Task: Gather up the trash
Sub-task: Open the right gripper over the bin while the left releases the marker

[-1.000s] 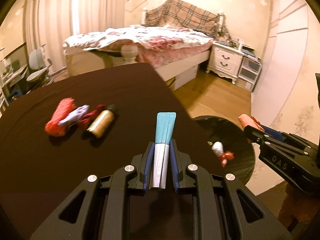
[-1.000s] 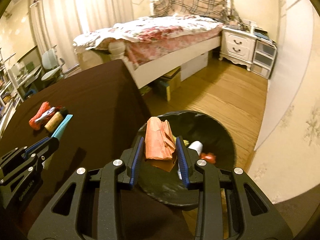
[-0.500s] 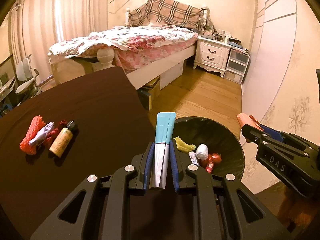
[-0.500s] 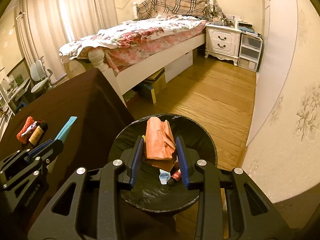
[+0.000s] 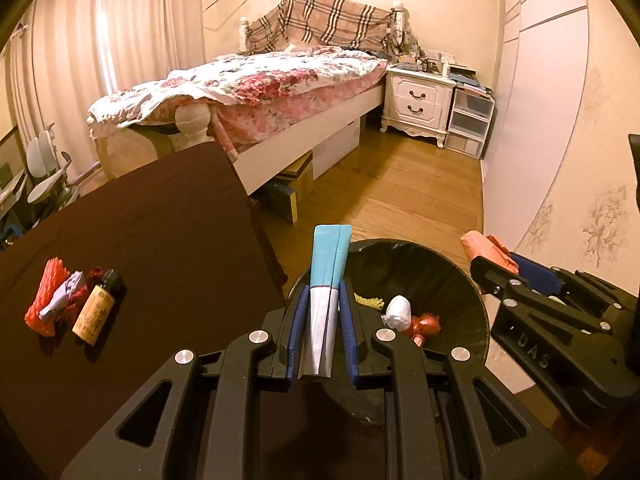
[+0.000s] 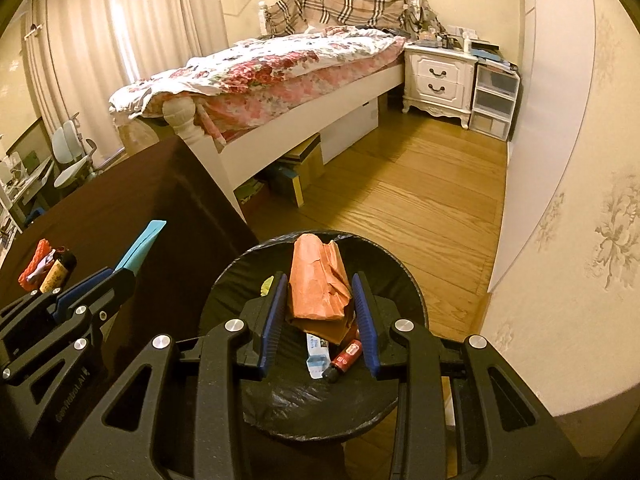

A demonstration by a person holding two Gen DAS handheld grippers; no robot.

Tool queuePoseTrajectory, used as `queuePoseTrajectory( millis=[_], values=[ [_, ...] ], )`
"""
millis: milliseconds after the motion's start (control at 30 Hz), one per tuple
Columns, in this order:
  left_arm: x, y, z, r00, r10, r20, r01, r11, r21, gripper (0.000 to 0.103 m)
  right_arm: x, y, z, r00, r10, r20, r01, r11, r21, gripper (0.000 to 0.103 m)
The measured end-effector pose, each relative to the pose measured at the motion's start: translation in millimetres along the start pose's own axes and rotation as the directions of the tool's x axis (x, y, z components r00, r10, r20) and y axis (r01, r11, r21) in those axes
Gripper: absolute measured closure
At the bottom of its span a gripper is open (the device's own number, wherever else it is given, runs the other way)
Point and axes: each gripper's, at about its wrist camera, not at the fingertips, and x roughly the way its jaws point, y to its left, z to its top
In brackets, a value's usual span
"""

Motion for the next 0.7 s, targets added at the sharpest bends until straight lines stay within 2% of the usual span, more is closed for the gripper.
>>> queuePoseTrajectory(
  millis=[100,133,200,267,467,700],
  values=[
    [3.0,-2.0,1.1,1.0,0.005,-0.006,-0.005,1.0,0.003,0.083,1.8,-1.7,-0.2,1.0,-0.007,0.001,0.007,1.0,0.002,0.068],
    [4.1,-1.8,1.6,1.0,0.009,-0.009,-0.009,1.0,0.001,0.083,2.2,-3.3,0.2,1.0,-0.01,0.002,0.01,1.0,0.003,0.063],
    [5.9,-0.9,1.3,1.0,0.016,-0.017,-0.016,1.0,-0.005,0.077,3.1,-4.1,0.2,1.0,-0.015,0.0,0.015,1.0,0.006,0.055],
    [7.3,-1.3,0.5,1.0,0.019,-0.025,-0.019,1.0,-0.006,0.061,3.1,-6.3,-0.5,1.0,-0.027,0.005,0.027,1.0,0.011,0.052],
    [5.0,2.7,-0.7,1.0,0.023,-0.019,-0.024,0.999,-0.029,0.041,1.7,-9.6,-2.0,0.999,-0.045,0.007,0.045,0.999,0.024,0.045],
    [0.2,6.8,-0.8,0.999,0.033,-0.009,-0.034,0.999,-0.038,0.033,-2.0,-6.8,-2.2,0.999,-0.049,0.012,0.049,0.999,0.02,0.037]
  ],
)
